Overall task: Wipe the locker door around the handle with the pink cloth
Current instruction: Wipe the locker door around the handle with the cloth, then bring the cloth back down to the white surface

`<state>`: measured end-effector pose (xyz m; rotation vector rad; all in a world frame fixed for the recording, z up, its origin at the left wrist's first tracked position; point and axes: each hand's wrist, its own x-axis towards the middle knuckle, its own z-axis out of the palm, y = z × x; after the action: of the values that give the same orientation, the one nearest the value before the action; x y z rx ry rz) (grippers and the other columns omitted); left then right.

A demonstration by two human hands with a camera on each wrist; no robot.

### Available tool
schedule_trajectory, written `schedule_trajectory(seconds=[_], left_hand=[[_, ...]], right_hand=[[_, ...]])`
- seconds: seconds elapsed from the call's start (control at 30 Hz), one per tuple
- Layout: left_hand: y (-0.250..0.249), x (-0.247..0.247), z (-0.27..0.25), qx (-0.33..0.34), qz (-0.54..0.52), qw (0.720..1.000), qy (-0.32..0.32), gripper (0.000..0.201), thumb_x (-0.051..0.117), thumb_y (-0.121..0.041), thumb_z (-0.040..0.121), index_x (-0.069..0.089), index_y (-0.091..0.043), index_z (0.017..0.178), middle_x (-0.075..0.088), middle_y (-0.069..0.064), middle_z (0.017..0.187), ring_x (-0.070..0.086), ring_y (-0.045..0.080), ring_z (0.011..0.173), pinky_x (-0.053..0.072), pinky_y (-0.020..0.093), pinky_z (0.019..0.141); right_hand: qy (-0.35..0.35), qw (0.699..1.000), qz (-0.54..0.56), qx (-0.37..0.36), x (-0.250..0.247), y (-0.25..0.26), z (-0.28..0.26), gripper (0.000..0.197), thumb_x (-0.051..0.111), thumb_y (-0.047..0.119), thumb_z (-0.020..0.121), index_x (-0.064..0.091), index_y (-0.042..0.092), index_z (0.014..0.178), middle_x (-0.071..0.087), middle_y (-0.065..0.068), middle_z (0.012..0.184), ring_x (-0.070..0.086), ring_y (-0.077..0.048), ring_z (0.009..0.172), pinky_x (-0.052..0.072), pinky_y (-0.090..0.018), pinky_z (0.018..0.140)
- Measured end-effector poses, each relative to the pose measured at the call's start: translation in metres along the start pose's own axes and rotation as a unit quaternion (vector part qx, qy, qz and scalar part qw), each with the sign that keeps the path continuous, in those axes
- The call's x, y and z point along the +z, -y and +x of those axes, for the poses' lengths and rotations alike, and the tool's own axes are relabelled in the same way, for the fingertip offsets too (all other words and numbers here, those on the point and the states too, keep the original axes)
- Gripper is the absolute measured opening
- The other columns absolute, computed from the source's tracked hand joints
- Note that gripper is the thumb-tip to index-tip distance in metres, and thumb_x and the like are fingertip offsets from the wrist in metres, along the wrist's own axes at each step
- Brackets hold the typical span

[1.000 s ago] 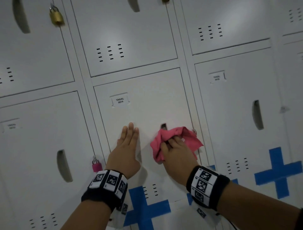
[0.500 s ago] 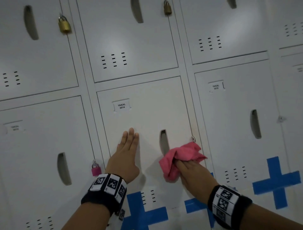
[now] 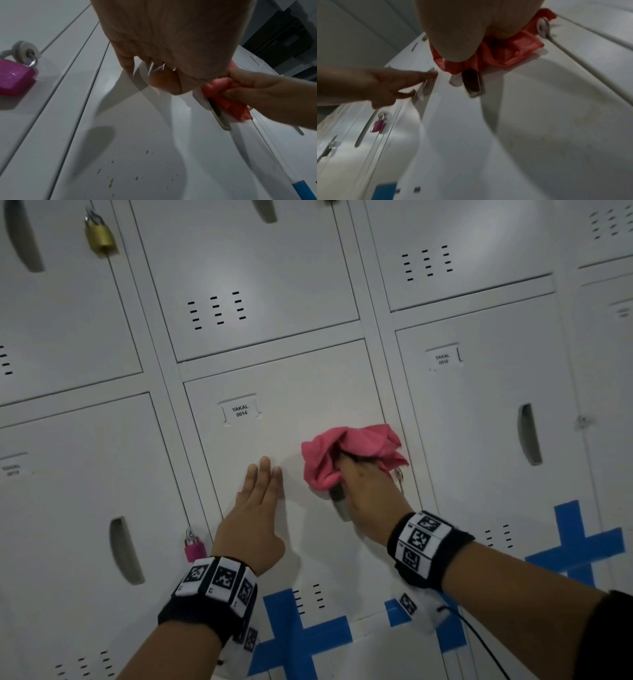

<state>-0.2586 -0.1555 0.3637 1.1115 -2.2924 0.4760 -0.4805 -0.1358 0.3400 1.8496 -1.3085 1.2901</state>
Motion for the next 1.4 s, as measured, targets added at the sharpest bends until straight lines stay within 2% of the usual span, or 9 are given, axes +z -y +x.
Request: schedule_trajectory(seconds=[0.37, 0.57, 0.67, 0.77, 0.87, 1.0, 1.13, 1.3, 1.4], left_hand=[[-0.001, 0.0, 0.0, -0.007, 0.0, 1.0, 0.018, 0.102, 0.046, -0.004, 0.073, -0.019, -0.025, 0.148, -0.038, -0.011, 0.151, -0.032, 0.009, 0.14, 0.026, 0.037, 0.118], [-0.007, -0.003, -0.002, -0.016, -0.003, 1.0, 0.026, 0.098, 0.041, -0.002, 0.074, -0.02, -0.022, 0.148, -0.038, -0.007, 0.151, -0.032, 0.013, 0.14, 0.014, 0.037, 0.121], [-0.007, -0.007, -0.001, -0.023, -0.011, 0.999, 0.038, 0.098, 0.041, -0.002, 0.074, -0.019, -0.024, 0.148, -0.037, -0.009, 0.151, -0.031, 0.012, 0.14, 0.009, 0.037, 0.122], [-0.008, -0.012, -0.001, -0.03, -0.016, 0.998, 0.056, 0.096, 0.045, -0.006, 0.077, -0.016, -0.025, 0.15, -0.033, -0.01, 0.153, -0.026, 0.01, 0.142, 0.016, 0.036, 0.121], [-0.011, -0.01, -0.015, -0.034, -0.027, 0.996, 0.08, 0.086, 0.045, -0.011, 0.082, -0.001, -0.028, 0.152, -0.019, -0.012, 0.157, -0.011, 0.007, 0.146, 0.025, 0.036, 0.118], [-0.016, 0.001, -0.057, -0.056, -0.05, 0.991, 0.107, 0.059, 0.046, -0.021, 0.084, 0.033, -0.029, 0.142, 0.041, -0.004, 0.146, 0.048, 0.017, 0.126, 0.047, 0.035, 0.097], [-0.012, 0.013, -0.106, -0.086, -0.057, 0.984, 0.145, 0.056, 0.047, -0.024, 0.09, 0.034, -0.026, 0.145, 0.043, 0.0, 0.148, 0.038, 0.017, 0.137, 0.038, 0.033, 0.107], [-0.002, 0.021, -0.164, -0.139, -0.075, 0.974, 0.163, 0.049, 0.048, -0.025, 0.092, 0.042, -0.026, 0.142, 0.064, 0.008, 0.123, 0.061, 0.024, 0.108, 0.05, 0.035, 0.089], [0.006, 0.03, -0.198, -0.17, -0.068, 0.968, 0.171, 0.046, 0.048, -0.031, 0.091, 0.048, -0.029, 0.137, 0.065, 0.002, 0.123, 0.061, 0.022, 0.108, 0.05, 0.035, 0.09]], right_hand=[[0.037, 0.997, 0.009, 0.062, 0.03, 0.006, -0.103, 0.04, 0.038, 0.015, 0.094, 0.048, 0.024, 0.131, 0.062, 0.006, 0.114, 0.058, -0.007, 0.1, 0.049, -0.028, 0.094], [0.171, 0.963, 0.154, 0.143, 0.056, 0.013, -0.125, 0.037, 0.044, 0.029, 0.099, 0.05, 0.059, 0.121, 0.054, 0.002, 0.131, 0.054, 0.008, 0.11, 0.041, -0.036, 0.108], [0.196, 0.955, 0.141, 0.171, 0.044, 0.021, -0.123, 0.035, 0.037, 0.039, 0.095, 0.044, 0.039, 0.129, 0.055, -0.007, 0.133, 0.053, -0.015, 0.119, 0.043, -0.038, 0.104], [0.104, 0.956, 0.245, 0.127, 0.011, 0.037, -0.114, 0.025, 0.036, 0.019, 0.104, 0.052, 0.024, 0.122, 0.06, 0.006, 0.117, 0.058, -0.01, 0.109, 0.046, -0.025, 0.098], [0.024, 0.959, 0.265, 0.101, -0.02, 0.05, -0.096, 0.029, 0.037, 0.014, 0.103, 0.05, 0.037, 0.117, 0.059, 0.016, 0.108, 0.059, -0.004, 0.102, 0.045, -0.011, 0.088], [0.019, 0.956, 0.27, 0.108, -0.041, 0.058, -0.083, 0.028, 0.038, 0.012, 0.103, 0.05, 0.032, 0.118, 0.06, 0.016, 0.102, 0.061, -0.001, 0.091, 0.048, -0.013, 0.078], [0.03, 0.964, 0.241, 0.107, -0.047, 0.069, -0.082, 0.021, 0.04, 0.017, 0.102, 0.052, 0.026, 0.116, 0.06, 0.011, 0.099, 0.061, -0.001, 0.085, 0.052, -0.02, 0.074], [0.07, 0.955, 0.248, 0.144, -0.033, 0.098, -0.104, 0.021, 0.042, 0.019, 0.102, 0.053, 0.024, 0.118, 0.059, 0.007, 0.071, 0.058, -0.002, 0.056, 0.047, -0.017, 0.05], [0.117, 0.939, 0.272, 0.177, -0.005, 0.113, -0.127, 0.016, 0.046, 0.018, 0.098, 0.061, 0.02, 0.099, 0.063, 0.001, 0.07, 0.058, -0.009, 0.056, 0.048, -0.021, 0.052]])
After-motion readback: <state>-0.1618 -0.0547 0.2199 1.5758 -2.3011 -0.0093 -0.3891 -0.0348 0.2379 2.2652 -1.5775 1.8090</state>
